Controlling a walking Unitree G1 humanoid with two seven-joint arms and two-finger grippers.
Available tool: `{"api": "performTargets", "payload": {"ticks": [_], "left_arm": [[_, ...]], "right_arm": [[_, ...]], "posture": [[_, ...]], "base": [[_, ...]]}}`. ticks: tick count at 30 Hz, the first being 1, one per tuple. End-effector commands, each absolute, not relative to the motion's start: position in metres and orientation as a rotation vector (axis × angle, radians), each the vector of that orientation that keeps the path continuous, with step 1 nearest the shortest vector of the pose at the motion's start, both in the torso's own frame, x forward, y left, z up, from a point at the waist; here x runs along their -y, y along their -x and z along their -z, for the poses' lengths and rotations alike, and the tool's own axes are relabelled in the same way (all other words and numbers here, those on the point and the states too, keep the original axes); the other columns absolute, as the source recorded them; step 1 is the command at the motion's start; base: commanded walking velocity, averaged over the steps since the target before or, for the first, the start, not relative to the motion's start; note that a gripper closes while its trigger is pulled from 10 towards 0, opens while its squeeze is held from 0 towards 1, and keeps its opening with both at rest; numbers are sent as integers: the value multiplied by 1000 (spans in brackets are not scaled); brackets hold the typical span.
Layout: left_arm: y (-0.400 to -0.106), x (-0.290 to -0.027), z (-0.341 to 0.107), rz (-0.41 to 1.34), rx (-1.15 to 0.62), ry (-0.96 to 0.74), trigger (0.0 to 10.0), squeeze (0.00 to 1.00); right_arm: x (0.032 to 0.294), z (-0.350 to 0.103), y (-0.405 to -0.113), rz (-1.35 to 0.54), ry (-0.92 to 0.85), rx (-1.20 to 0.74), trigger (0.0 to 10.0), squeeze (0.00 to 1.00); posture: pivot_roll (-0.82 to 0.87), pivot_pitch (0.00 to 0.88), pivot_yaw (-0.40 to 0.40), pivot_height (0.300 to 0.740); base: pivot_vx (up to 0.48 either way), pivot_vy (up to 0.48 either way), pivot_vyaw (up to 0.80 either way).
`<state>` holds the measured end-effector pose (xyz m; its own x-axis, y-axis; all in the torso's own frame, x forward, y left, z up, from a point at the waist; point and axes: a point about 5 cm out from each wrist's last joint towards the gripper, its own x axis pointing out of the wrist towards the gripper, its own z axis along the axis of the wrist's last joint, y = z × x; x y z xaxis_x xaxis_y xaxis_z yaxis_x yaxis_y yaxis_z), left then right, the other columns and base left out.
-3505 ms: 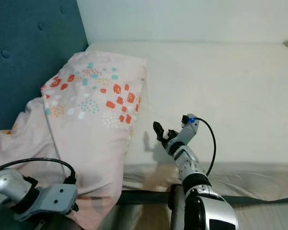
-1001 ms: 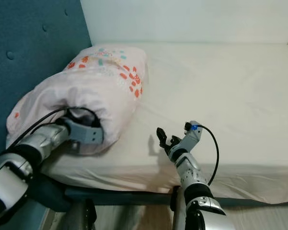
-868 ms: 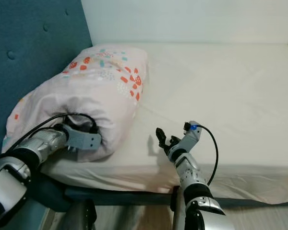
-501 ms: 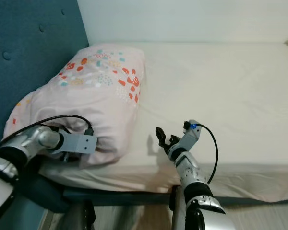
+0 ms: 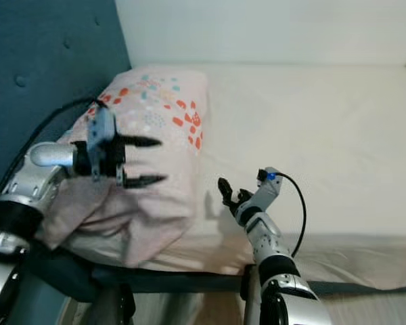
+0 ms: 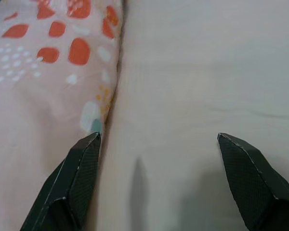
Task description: Clean up the room
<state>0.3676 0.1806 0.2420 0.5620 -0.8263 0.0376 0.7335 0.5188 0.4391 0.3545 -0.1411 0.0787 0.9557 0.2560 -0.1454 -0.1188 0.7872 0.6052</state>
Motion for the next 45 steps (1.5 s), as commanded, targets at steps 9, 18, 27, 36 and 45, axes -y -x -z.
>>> {"api": "performTargets", "payload": {"ticks": [9,18,27,36,45], "left_arm": [[-370,-260,-172,58,25,-331,10000,0],[-323,-328,-110,-537,-153,-28,10000,0],[-328,-259,-61,-332,-195,586,10000,0],[-358,-275,-144,-265,152,522,10000,0],[-369,-275,-237,-88,447,158,10000,0]], "right_arm": [[139,-74,-351,-198,-645,-243,10000,0],[141,-73,-351,-191,-643,-244,10000,0],[139,-75,-352,-197,-635,-244,10000,0],[146,-80,-355,-189,-630,-224,10000,0],[142,-83,-357,-203,-639,-208,10000,0]], "posture": [[83,81,-11,445],[87,82,-9,445],[84,74,-15,445],[77,61,-20,445],[83,52,-25,445]], "base": [[0,0,0],[0,0,0],[0,0,0],[0,0,0],[0,0,0]]}}
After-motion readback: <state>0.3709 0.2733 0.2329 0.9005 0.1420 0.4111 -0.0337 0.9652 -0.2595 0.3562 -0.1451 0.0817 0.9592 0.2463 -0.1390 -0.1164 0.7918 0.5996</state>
